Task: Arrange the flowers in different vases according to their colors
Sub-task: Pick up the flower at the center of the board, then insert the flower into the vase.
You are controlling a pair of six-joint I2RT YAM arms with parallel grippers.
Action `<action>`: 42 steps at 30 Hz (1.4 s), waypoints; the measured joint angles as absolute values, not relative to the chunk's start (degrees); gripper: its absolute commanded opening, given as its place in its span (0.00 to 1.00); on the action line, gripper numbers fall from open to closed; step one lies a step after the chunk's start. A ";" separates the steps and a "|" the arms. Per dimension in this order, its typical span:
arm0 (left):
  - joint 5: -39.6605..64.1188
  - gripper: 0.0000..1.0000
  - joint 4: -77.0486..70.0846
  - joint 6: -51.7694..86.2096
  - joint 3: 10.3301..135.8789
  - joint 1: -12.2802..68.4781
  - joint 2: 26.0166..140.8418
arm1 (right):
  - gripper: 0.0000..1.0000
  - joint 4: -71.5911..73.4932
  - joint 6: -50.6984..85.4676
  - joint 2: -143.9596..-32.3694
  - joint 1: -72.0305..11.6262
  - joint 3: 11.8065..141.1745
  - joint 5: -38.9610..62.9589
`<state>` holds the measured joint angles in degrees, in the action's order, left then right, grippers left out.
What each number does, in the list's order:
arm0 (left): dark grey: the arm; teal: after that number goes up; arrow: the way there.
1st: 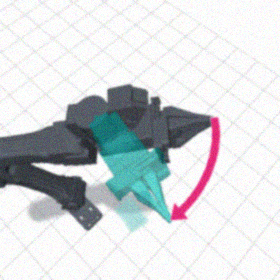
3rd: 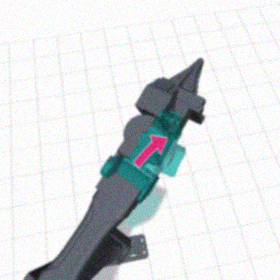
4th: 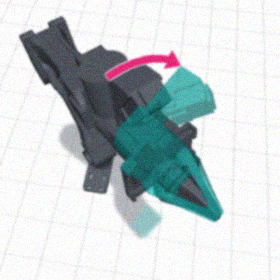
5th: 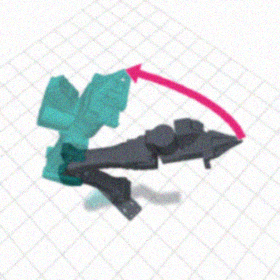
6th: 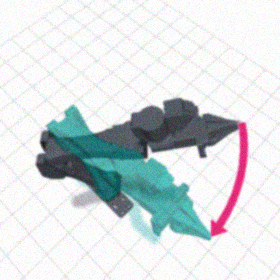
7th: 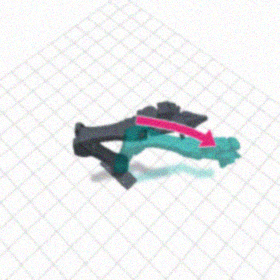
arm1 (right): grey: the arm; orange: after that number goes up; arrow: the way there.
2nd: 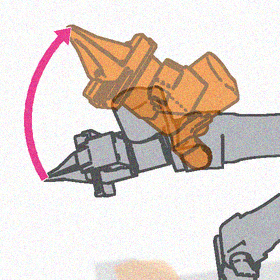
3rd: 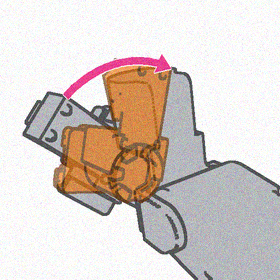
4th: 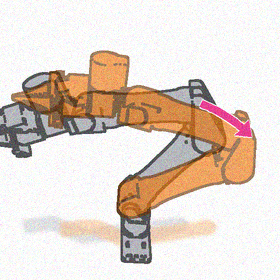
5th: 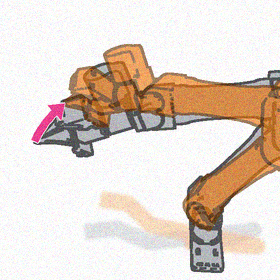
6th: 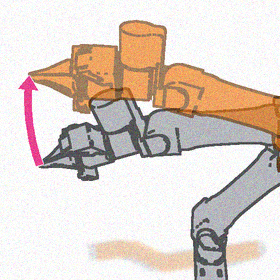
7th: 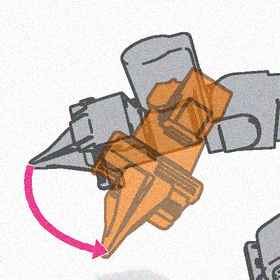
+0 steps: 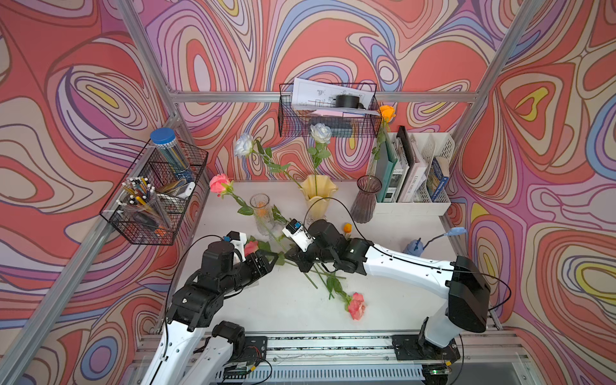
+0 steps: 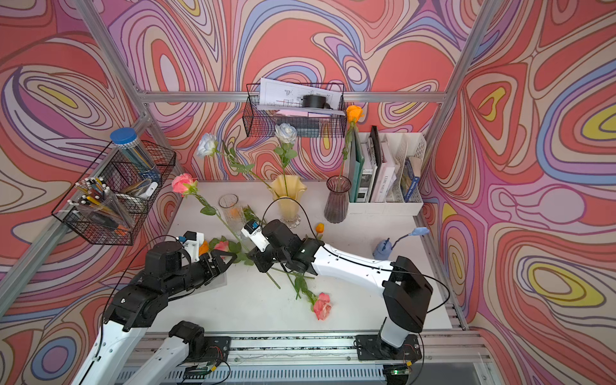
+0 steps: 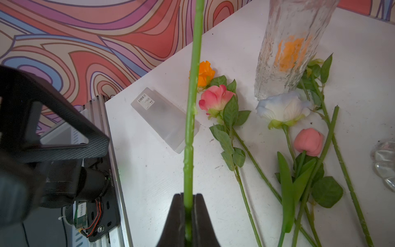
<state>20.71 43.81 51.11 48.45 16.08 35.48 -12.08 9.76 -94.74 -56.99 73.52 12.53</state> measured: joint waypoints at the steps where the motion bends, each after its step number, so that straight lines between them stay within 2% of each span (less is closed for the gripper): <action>1: 20.12 0.70 43.20 51.48 48.12 16.08 35.51 | 0.00 -12.01 10.02 -94.54 -57.08 73.52 12.78; 10: 18.20 0.71 34.44 54.17 44.75 16.08 37.60 | 0.00 -11.03 11.94 -93.67 -58.22 72.90 14.55; 12: 18.20 0.67 32.51 54.35 44.58 16.08 38.39 | 0.00 -10.85 12.36 -93.67 -58.41 72.88 14.72; 14: 17.87 0.54 30.87 54.30 44.56 16.08 39.33 | 0.00 -10.59 12.64 -93.67 -58.59 72.88 14.90; 17: 17.15 0.26 29.02 53.84 44.45 16.08 40.62 | 0.00 -10.20 13.02 -93.67 -58.65 72.88 15.11; 20: 17.43 0.06 26.26 53.30 44.23 16.19 41.87 | 0.00 -10.28 13.32 -93.69 -58.67 72.88 15.09; 22: 18.11 0.00 24.34 53.36 44.23 16.29 42.81 | 0.00 -10.24 13.65 -93.73 -58.67 72.84 14.90; 26: 18.50 0.00 22.85 52.16 44.45 16.49 44.42 | 0.00 -10.07 14.24 -93.76 -58.43 72.73 14.13; 27: 18.52 0.00 22.87 51.77 44.82 16.49 44.91 | 0.04 -9.87 14.28 -93.76 -58.41 72.60 13.85; 29: 18.61 0.00 23.14 50.78 45.71 16.49 45.89 | 0.32 -9.43 14.37 -93.76 -58.30 72.38 13.32; 31: 16.93 0.00 23.35 49.06 46.89 16.34 46.76 | 0.55 -9.50 14.09 -93.65 -58.37 72.36 13.41; 33: 15.59 0.00 24.43 47.24 48.80 16.08 47.53 | 0.68 -9.76 13.76 -93.38 -58.70 72.36 12.93; 38: 11.64 0.00 28.93 39.75 59.29 16.08 50.61 | 0.78 -13.30 12.38 -89.82 -58.54 72.29 8.19; 42: 6.02 0.00 31.66 32.60 68.10 16.08 52.62 | 0.86 -16.40 11.33 -82.50 -55.92 71.00 4.29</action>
<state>6.02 31.66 32.60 68.10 16.08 52.62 -16.40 11.33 -82.50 -55.92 71.00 4.29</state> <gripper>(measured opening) 0.086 0.823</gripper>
